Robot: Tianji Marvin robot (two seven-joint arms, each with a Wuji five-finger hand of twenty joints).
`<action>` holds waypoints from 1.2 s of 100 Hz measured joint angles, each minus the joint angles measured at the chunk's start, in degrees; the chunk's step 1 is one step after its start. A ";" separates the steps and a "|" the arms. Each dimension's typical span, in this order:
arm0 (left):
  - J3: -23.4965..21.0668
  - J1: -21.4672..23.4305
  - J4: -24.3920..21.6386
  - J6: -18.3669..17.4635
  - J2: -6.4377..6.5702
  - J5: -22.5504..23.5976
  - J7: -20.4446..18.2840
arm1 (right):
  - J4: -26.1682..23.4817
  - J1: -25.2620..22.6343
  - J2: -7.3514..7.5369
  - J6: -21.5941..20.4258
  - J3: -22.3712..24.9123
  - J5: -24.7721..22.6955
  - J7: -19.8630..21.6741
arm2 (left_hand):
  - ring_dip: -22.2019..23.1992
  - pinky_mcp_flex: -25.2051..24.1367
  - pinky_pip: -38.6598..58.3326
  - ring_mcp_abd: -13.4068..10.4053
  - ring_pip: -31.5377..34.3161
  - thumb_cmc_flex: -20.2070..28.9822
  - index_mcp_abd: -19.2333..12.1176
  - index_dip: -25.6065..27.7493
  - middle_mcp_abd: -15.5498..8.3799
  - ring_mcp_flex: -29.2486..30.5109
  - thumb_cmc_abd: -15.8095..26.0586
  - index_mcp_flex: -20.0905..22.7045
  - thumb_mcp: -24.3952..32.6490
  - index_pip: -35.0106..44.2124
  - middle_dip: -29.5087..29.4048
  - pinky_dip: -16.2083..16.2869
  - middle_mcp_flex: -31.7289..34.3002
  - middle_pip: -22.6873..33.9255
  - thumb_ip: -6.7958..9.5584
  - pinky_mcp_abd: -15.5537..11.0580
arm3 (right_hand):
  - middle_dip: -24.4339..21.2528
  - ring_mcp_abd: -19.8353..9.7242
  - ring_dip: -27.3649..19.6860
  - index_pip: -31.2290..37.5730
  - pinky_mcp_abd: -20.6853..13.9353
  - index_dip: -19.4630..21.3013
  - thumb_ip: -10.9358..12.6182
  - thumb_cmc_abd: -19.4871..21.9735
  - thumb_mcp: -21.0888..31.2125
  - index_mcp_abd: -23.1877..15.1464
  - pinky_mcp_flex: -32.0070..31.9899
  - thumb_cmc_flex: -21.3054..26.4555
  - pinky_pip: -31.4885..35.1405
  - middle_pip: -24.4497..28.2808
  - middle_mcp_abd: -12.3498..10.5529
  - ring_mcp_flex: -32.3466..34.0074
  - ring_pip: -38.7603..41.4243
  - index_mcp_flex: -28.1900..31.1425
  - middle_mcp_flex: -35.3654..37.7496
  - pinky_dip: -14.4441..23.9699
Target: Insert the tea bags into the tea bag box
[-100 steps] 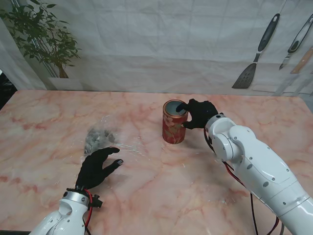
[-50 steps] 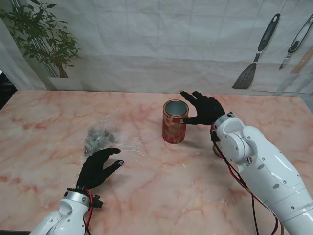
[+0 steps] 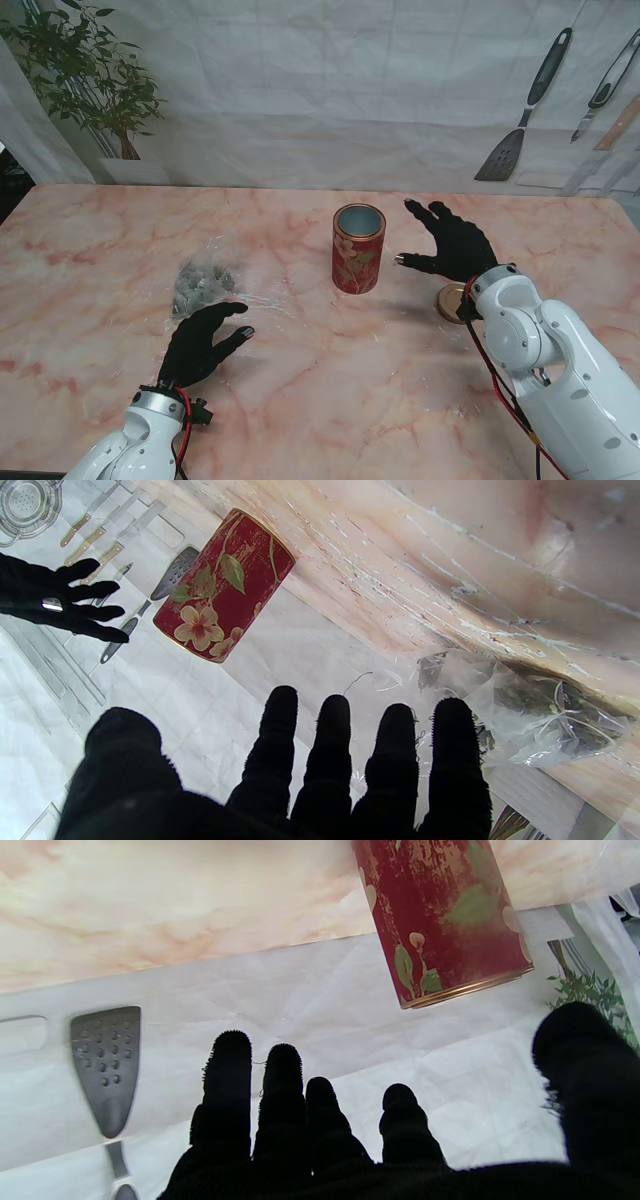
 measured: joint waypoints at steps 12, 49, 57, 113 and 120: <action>0.27 -0.30 0.31 0.01 -0.04 -0.05 0.39 | -1.92 -4.78 -0.50 -0.97 3.07 2.88 -0.17 | 0.00 0.00 0.00 0.00 0.00 0.00 0.00 0.00 0.00 0.00 0.00 0.00 0.00 0.00 0.00 0.00 0.00 0.00 0.00 0.00 | 0.42 0.05 -0.14 0.00 -0.51 2.28 0.00 0.00 0.02 -0.02 -0.45 0.09 0.00 0.00 0.00 -0.78 -0.63 0.00 0.00 -0.01; 0.33 -0.80 0.67 -0.61 -0.12 0.35 0.81 | -5.74 -15.12 -0.88 -1.34 6.95 10.44 -0.99 | 0.00 0.00 0.00 0.03 0.00 0.00 0.00 0.00 0.00 0.00 0.00 0.00 0.00 0.00 0.00 0.00 0.00 -0.04 0.00 0.00 | -0.31 0.19 -1.41 0.24 -1.22 9.69 0.00 -0.11 0.87 -0.04 -1.46 4.15 -2.69 0.19 -0.23 -1.85 -2.19 -0.02 0.00 -0.05; 0.31 -0.79 0.67 -0.58 -0.12 0.50 0.83 | -5.72 -16.14 -0.99 -1.19 7.56 11.40 0.31 | 0.00 0.00 0.00 0.03 0.00 0.00 0.00 0.00 0.00 0.00 0.00 0.00 0.00 0.00 0.00 0.00 0.00 -0.10 0.00 0.00 | -0.38 0.19 -1.44 0.19 -1.26 10.10 0.00 -0.11 0.63 -0.04 -1.58 4.37 -2.79 0.19 -0.24 -1.85 -2.72 -0.03 0.00 -0.04; 0.92 -0.95 -1.30 3.22 -0.09 3.18 1.81 | -0.60 -15.92 0.01 -3.59 10.34 22.81 11.15 | 2.13 1.95 6.71 2.70 0.49 -1.15 0.06 0.00 2.48 0.62 0.00 0.17 -0.07 0.00 0.16 2.83 -0.09 -0.09 0.00 2.87 | -1.00 -0.02 -1.54 0.14 -2.08 12.14 0.25 1.11 -2.90 -0.04 -2.19 7.33 -6.80 0.19 -0.93 -2.78 -4.20 -0.03 0.00 1.81; 0.65 -0.87 -2.34 4.58 -0.09 4.21 1.63 | 0.36 -15.17 0.22 -4.02 10.34 23.76 11.32 | 3.69 3.00 10.87 3.64 2.53 -1.74 0.74 0.02 3.54 0.62 0.00 0.18 -0.07 -0.02 0.83 4.79 -0.14 0.43 0.00 3.13 | -1.00 -0.03 -1.54 0.15 -2.10 12.27 0.25 1.11 -2.90 -0.04 -2.19 7.33 -6.92 0.19 -0.97 -2.81 -4.20 -0.03 0.00 2.16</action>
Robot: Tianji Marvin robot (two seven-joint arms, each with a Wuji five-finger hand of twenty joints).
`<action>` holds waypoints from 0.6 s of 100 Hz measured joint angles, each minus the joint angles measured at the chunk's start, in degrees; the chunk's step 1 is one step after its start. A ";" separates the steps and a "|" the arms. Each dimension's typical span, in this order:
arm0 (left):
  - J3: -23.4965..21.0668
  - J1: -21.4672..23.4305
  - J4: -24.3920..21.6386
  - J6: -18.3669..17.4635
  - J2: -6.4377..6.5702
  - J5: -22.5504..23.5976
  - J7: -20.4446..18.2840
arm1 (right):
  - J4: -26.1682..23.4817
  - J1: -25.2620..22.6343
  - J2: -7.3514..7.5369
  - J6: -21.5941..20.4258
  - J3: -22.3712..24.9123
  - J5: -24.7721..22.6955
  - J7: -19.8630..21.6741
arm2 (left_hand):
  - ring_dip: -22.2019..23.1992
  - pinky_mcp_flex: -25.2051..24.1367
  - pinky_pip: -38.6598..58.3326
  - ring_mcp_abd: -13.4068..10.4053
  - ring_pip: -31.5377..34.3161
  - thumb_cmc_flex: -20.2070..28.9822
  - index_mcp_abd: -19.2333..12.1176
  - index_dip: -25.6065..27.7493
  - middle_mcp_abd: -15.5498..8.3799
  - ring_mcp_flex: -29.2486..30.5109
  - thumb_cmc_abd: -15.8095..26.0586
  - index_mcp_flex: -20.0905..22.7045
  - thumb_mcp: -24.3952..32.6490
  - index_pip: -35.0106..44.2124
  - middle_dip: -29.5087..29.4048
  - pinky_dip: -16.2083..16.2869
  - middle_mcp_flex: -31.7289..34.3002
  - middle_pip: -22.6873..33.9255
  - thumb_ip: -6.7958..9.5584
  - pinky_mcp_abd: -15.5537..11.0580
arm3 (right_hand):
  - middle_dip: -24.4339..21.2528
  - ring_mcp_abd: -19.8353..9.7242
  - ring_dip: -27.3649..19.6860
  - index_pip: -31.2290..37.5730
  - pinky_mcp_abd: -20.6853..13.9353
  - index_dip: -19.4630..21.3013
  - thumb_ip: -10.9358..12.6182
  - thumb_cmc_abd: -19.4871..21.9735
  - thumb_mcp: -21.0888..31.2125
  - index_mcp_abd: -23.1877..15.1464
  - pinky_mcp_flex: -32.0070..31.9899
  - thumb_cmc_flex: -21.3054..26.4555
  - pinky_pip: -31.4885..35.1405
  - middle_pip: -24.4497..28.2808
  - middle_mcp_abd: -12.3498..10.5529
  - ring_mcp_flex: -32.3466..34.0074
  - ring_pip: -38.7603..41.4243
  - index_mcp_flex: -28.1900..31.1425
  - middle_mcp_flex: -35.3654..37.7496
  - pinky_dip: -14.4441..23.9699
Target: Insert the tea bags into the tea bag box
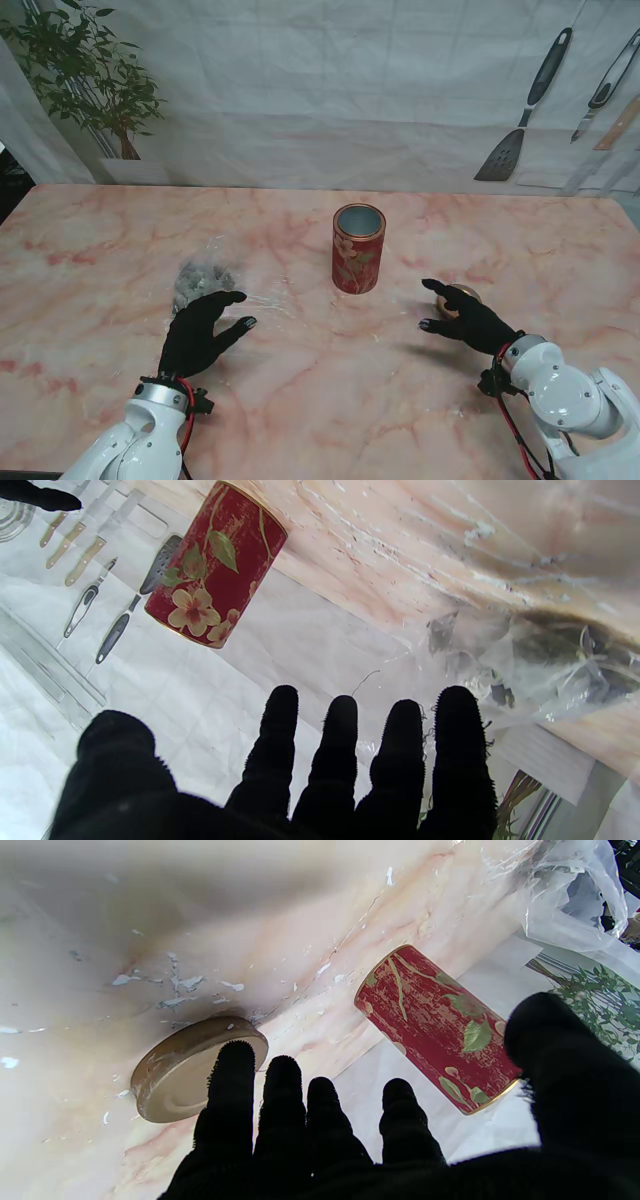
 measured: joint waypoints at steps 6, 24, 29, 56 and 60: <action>-0.44 0.08 -1.23 1.43 0.05 1.41 -0.74 | 0.71 0.51 0.08 -0.37 0.02 0.74 0.01 | 2.20 1.04 4.02 1.17 1.89 0.00 0.94 0.39 0.69 0.00 0.00 0.01 0.00 -0.05 1.11 2.00 -0.01 0.83 0.00 0.01 | 0.00 -0.03 0.00 0.00 -0.02 0.20 0.00 0.00 0.00 0.00 -0.06 0.01 -1.30 0.00 -0.03 0.00 0.00 0.00 0.00 0.34; -0.74 -1.22 -3.27 6.55 0.35 4.77 -1.38 | 1.77 1.56 0.07 -0.53 0.22 1.67 -0.20 | 12.13 8.26 17.86 5.80 11.53 -3.20 6.07 1.60 2.24 2.30 -0.16 0.03 -0.02 -0.62 5.91 8.27 -0.03 4.90 0.00 -2.48 | 0.00 -0.55 0.00 0.04 -0.61 1.44 0.07 0.00 -0.03 0.00 -0.07 0.66 -1.31 0.00 -0.07 0.00 0.00 0.00 0.00 1.18; -0.63 -2.00 -3.38 8.56 0.40 5.61 -1.32 | 1.81 1.82 0.07 -0.45 0.26 1.40 -0.05 | 15.15 11.62 22.03 5.82 14.19 -3.66 7.24 2.00 2.58 3.80 -0.18 0.06 -0.01 -0.63 7.26 9.30 -0.03 6.20 0.00 -4.31 | 0.00 -0.55 0.00 0.04 -0.62 1.91 0.07 0.00 -0.03 0.00 -0.07 0.66 -1.32 0.00 -0.07 0.00 0.00 0.00 0.00 1.21; 0.78 -8.31 -2.53 18.08 0.28 7.67 -0.35 | 1.81 3.16 0.40 0.16 0.36 0.13 1.67 | 32.56 33.07 39.57 5.34 27.01 -7.14 11.64 7.08 3.43 14.29 -3.11 3.78 0.05 5.16 15.92 3.28 3.66 15.83 0.00 -18.12 | 0.07 -0.57 0.00 0.08 -0.65 3.07 0.07 0.00 0.03 0.00 -0.07 0.66 -1.37 0.00 -0.09 0.00 0.00 -0.01 0.00 1.86; 0.90 -9.33 -2.25 19.51 0.28 7.74 -1.37 | 1.81 3.25 0.45 0.23 0.39 0.14 1.93 | 33.50 34.26 40.16 4.99 27.01 -7.26 11.65 7.44 3.48 15.41 -3.19 3.79 0.05 5.34 16.44 2.28 3.90 16.60 0.00 -19.25 | 0.07 -0.57 0.00 0.08 -0.65 3.37 0.07 0.00 0.03 0.00 -0.07 0.66 -1.39 0.00 -0.10 0.00 0.00 -0.01 0.00 1.88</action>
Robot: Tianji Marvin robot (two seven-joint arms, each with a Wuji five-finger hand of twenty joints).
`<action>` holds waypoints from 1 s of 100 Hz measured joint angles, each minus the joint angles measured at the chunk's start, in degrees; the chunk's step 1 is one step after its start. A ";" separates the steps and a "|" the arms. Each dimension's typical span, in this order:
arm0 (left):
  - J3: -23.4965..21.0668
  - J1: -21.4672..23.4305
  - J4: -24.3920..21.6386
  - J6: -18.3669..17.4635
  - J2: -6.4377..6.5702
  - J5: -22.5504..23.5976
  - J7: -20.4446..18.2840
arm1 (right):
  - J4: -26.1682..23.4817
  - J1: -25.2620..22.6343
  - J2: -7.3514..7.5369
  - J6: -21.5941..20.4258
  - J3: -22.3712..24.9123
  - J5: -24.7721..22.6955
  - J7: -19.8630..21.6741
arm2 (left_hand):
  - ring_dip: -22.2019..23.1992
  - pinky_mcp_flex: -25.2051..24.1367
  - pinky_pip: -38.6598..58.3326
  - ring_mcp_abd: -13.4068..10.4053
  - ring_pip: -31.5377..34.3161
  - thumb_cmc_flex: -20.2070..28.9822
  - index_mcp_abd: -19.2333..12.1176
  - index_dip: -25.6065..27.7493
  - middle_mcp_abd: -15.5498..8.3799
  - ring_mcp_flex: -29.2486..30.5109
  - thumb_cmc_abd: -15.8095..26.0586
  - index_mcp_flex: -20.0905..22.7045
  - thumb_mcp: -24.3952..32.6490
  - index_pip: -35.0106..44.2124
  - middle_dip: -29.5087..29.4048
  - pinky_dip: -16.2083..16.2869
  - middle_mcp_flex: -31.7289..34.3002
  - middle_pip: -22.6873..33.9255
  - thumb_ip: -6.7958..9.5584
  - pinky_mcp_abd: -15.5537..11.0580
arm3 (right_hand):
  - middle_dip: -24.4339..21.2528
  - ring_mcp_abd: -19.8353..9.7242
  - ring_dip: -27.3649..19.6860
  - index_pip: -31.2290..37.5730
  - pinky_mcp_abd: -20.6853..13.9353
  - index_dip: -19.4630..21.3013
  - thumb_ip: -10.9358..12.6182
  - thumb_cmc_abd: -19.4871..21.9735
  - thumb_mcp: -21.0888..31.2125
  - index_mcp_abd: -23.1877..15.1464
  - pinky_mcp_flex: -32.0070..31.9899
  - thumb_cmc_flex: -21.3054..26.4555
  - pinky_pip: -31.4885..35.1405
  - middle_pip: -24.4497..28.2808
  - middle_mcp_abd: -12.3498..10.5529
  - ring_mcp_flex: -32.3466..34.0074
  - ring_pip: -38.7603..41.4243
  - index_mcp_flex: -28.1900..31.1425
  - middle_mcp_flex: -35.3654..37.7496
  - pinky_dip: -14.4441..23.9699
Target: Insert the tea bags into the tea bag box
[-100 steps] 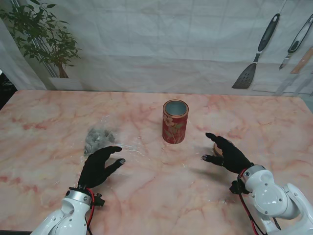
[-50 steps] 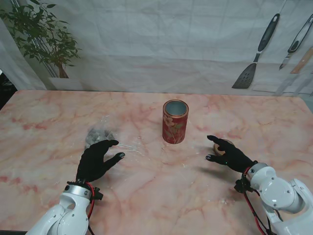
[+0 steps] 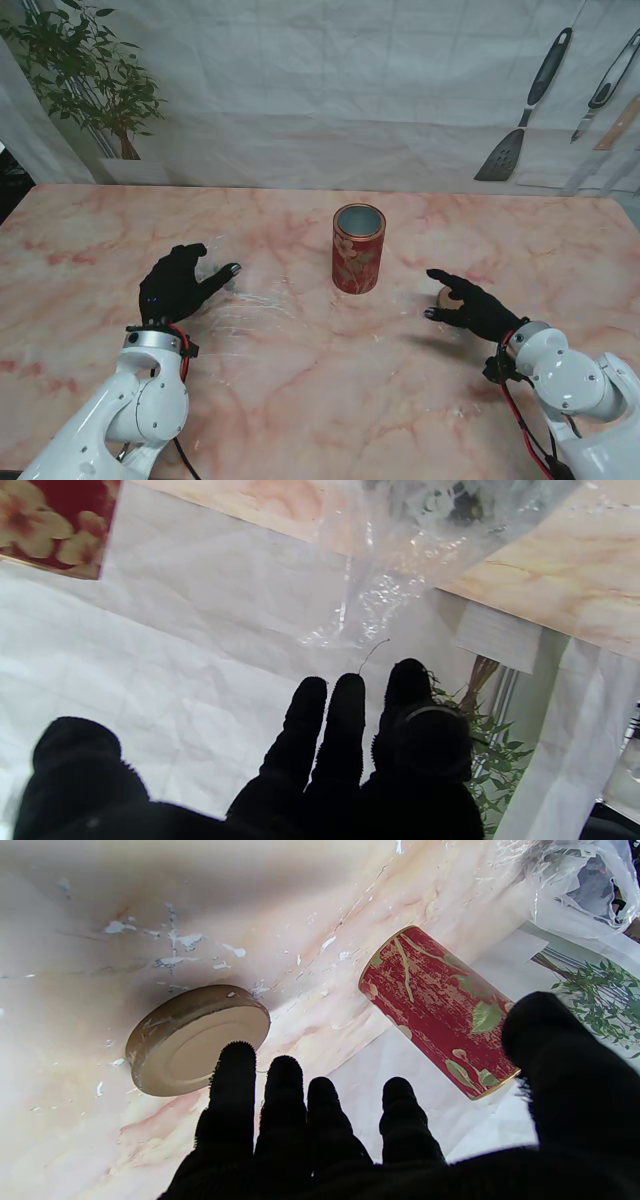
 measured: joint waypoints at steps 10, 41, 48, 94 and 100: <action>0.46 -2.35 0.74 3.39 0.09 0.64 -2.82 | -0.10 0.04 0.16 0.27 0.03 -0.16 0.45 | 1.65 3.17 1.10 -0.62 2.18 -0.55 0.99 0.90 0.69 2.52 -0.63 0.46 0.05 2.25 1.23 -1.75 1.51 2.08 0.00 -2.54 | 0.08 -0.01 0.00 0.00 -0.01 0.38 0.00 0.00 0.01 0.00 0.00 0.00 -0.02 0.00 -0.02 0.00 0.00 -0.01 0.00 0.29; 4.41 -10.93 8.30 8.98 0.34 1.12 -3.38 | -0.20 0.00 0.34 0.40 -0.01 -0.60 1.24 | 3.18 9.76 2.10 -1.50 4.33 -1.19 3.46 3.23 2.81 7.98 -2.76 2.73 0.09 8.05 3.33 -5.21 5.01 6.16 0.00 -6.69 | 0.66 -0.03 0.00 0.00 -0.04 1.14 0.00 0.00 0.02 0.00 -0.01 0.00 -1.31 0.00 -0.07 0.00 0.00 -0.03 -0.05 0.71; 5.59 -12.59 9.67 10.98 0.35 2.57 -3.40 | -0.38 -0.12 0.38 0.48 0.05 -0.81 1.30 | 3.21 10.84 2.16 -1.55 6.33 -1.19 3.48 3.64 2.84 8.59 -2.79 2.80 0.09 8.88 3.70 -5.87 5.25 7.00 0.00 -7.53 | 0.68 -0.04 -0.01 0.00 -0.04 1.33 0.00 0.00 0.02 0.00 -0.01 0.00 -1.31 0.00 -0.08 0.00 0.00 -0.04 -0.05 0.77; 14.93 -23.37 18.57 22.03 0.91 7.44 -8.54 | -0.84 -1.03 0.42 0.45 0.99 -0.95 1.54 | 3.04 11.41 2.17 -1.57 6.38 -1.16 3.68 3.90 2.84 7.79 -4.29 2.42 0.07 9.35 4.02 -8.49 3.41 6.99 0.00 -9.27 | 1.37 -0.07 -0.01 0.00 -0.05 2.39 0.00 0.00 0.02 0.00 -0.01 0.00 -1.33 -0.10 -0.15 -0.02 0.00 -0.04 -0.63 1.43; 16.28 -24.62 20.08 22.41 0.97 8.52 -8.59 | -0.88 -1.11 0.45 0.45 1.03 -0.95 1.70 | 2.64 11.41 2.17 -1.60 6.40 -0.95 3.74 3.91 2.85 7.61 -5.19 1.72 0.07 8.66 4.02 -8.59 2.76 7.01 0.00 -9.89 | 1.37 -0.08 -0.01 0.00 -0.05 2.43 0.00 0.00 0.02 0.00 -0.01 0.00 -1.33 -0.10 -0.16 -0.02 0.00 -0.04 -0.63 1.44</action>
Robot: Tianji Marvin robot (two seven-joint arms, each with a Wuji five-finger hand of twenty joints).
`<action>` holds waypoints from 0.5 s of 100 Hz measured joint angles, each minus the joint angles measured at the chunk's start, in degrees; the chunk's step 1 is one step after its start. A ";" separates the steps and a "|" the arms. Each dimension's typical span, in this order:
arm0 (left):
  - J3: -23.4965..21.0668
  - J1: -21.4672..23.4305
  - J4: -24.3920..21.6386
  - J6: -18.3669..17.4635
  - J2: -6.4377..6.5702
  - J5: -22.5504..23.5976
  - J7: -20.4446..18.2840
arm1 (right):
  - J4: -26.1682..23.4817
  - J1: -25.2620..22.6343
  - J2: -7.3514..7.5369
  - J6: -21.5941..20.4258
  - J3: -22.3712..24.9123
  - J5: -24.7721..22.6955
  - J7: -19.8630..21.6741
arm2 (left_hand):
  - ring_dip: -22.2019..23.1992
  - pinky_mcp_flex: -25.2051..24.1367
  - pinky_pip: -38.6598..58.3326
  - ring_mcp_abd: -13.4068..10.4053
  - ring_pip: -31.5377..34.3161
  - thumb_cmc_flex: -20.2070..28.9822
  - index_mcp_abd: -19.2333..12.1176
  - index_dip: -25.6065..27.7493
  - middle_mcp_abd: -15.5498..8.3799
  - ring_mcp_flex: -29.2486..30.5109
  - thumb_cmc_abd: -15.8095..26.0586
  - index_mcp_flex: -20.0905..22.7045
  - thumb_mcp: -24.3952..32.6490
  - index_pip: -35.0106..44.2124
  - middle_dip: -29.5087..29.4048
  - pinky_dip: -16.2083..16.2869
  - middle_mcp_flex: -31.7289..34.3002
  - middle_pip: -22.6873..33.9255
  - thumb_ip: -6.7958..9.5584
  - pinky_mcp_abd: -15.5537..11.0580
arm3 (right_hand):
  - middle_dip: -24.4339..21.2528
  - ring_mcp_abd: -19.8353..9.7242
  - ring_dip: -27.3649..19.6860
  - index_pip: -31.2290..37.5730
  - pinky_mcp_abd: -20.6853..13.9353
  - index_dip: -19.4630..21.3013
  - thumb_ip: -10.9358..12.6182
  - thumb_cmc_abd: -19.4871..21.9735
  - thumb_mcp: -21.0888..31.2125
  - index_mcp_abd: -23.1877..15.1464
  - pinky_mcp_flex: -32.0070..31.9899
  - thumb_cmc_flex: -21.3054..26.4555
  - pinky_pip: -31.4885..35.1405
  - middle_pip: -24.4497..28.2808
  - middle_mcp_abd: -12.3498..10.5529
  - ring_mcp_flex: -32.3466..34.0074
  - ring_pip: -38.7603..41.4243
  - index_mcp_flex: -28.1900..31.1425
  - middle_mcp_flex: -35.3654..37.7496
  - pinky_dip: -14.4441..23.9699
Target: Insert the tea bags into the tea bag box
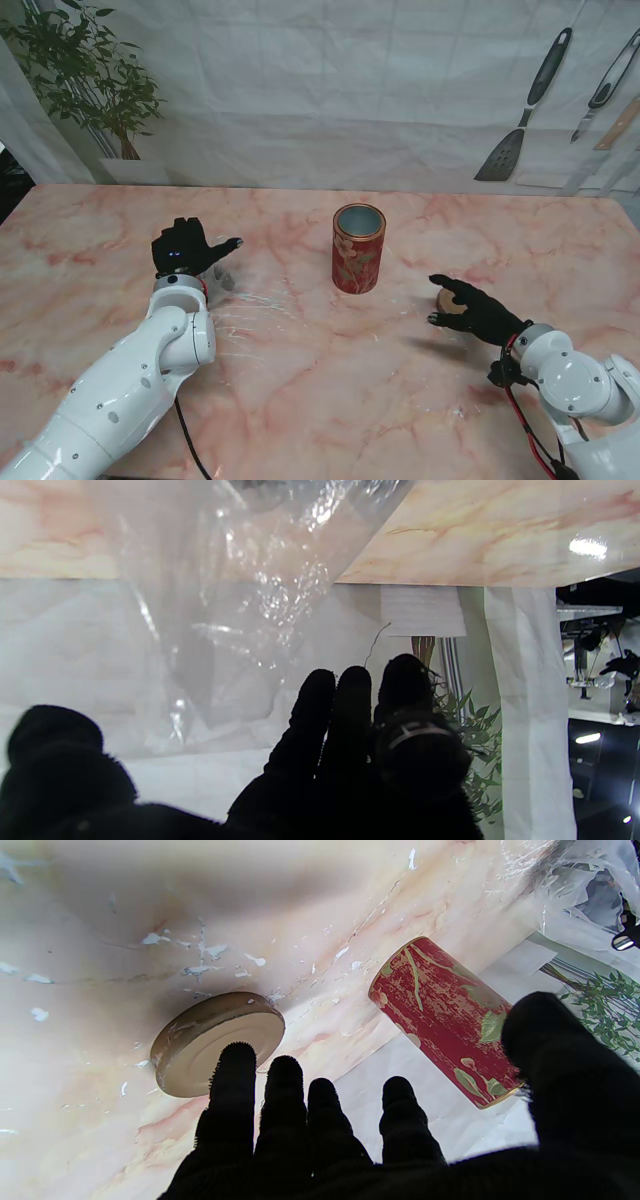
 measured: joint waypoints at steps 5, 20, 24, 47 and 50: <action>0.66 -0.76 0.91 0.11 0.01 0.23 -0.35 | -0.02 -0.05 0.03 0.00 0.02 0.00 0.14 | -0.16 0.00 0.00 -0.23 0.01 2.97 0.01 0.00 0.00 -0.13 -1.37 0.00 0.63 0.00 0.00 -0.02 0.00 -0.01 0.00 -0.16 | 0.01 0.00 0.00 0.00 -0.01 0.01 0.00 0.00 0.00 0.00 0.00 0.00 0.00 0.00 -0.01 0.00 0.00 0.00 0.00 0.01; 1.31 -1.62 1.37 0.26 0.21 -0.27 -2.92 | -0.05 -0.20 0.09 -0.04 0.12 0.00 0.35 | -0.96 0.00 0.00 -1.49 1.29 13.78 0.01 0.19 0.00 -0.44 -3.47 -1.32 1.29 1.29 0.00 -0.10 -0.04 0.01 0.00 -0.89 | 0.02 -0.01 0.00 0.00 -0.01 0.07 0.00 0.00 0.00 0.00 0.00 0.00 0.00 0.00 -0.01 -0.01 0.00 0.00 0.00 0.04; 1.32 -1.68 1.53 0.14 0.21 -0.97 -2.79 | -0.07 -0.24 0.10 -0.04 0.17 0.00 0.51 | -1.70 -0.01 0.00 -2.60 1.29 17.71 -0.13 0.19 -0.11 -0.30 -4.46 -1.34 1.34 2.02 0.00 -0.22 -0.03 0.06 0.89 -1.29 | 0.02 -0.01 0.00 0.00 -0.01 0.09 0.00 0.00 0.00 0.00 0.00 0.00 0.00 0.00 -0.01 -0.01 0.00 0.00 0.00 0.06; 0.51 -1.48 2.57 -1.07 -0.33 -6.28 -1.19 | -0.26 -0.43 0.14 0.02 0.27 0.14 0.65 | -4.55 1.23 -0.03 -4.71 1.30 30.56 -2.56 -0.53 -3.02 2.77 -8.91 -1.35 10.09 8.92 -0.71 -0.60 2.45 1.25 6.66 -2.13 | 0.06 -0.02 0.00 0.00 -0.01 0.83 0.00 0.94 -0.16 0.00 0.00 0.00 0.00 0.00 -0.30 -0.01 0.00 0.00 0.00 0.63; 0.23 -1.33 2.72 -1.32 -0.50 -7.02 -0.48 | -0.27 -0.43 0.15 0.02 0.27 0.12 0.67 | -5.21 1.37 -0.03 -4.87 1.31 31.94 -3.27 -1.54 -3.33 3.10 -11.44 -1.35 13.73 10.73 -0.74 -0.60 3.01 1.29 6.69 -2.17 | 0.06 -0.02 0.00 0.03 -0.01 1.00 0.00 1.73 -0.58 0.00 0.00 0.00 0.00 0.00 -0.30 -0.01 0.00 0.00 0.00 0.63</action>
